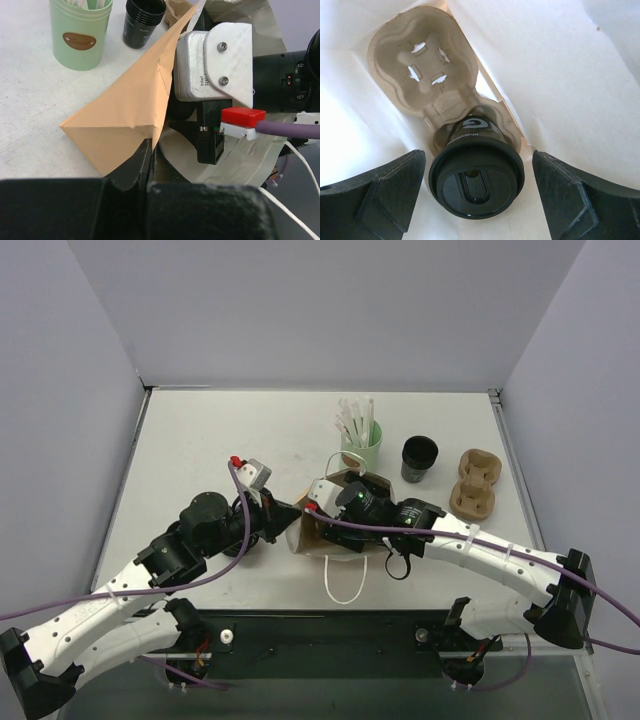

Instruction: Pack the takeout coffee

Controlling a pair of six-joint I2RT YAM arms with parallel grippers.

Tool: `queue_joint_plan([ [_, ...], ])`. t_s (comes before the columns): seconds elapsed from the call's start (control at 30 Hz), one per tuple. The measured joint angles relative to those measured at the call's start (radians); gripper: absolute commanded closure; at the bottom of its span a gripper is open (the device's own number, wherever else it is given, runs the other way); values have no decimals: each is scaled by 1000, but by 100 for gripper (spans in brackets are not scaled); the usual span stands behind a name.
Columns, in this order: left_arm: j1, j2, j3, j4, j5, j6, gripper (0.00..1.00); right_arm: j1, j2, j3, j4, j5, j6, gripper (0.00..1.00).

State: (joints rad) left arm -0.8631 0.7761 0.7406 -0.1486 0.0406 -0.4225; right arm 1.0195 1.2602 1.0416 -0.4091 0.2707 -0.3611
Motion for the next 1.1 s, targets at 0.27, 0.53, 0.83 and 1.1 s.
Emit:
queue_joint_plan([
  [0.27, 0, 8, 17, -27, 19, -12, 100, 0, 0, 51, -39, -18, 30, 8],
  [0.53, 0, 11, 34, -55, 35, -16, 100, -4, -5, 74, -57, -50, 55, 14],
  [0.83, -2, 70, 125, -146, 39, -47, 100, 2, -61, 106, -110, -183, 97, 19],
  [1.1, -2, 120, 199, -222, 11, -115, 86, 44, -68, 148, -188, -257, 153, 21],
])
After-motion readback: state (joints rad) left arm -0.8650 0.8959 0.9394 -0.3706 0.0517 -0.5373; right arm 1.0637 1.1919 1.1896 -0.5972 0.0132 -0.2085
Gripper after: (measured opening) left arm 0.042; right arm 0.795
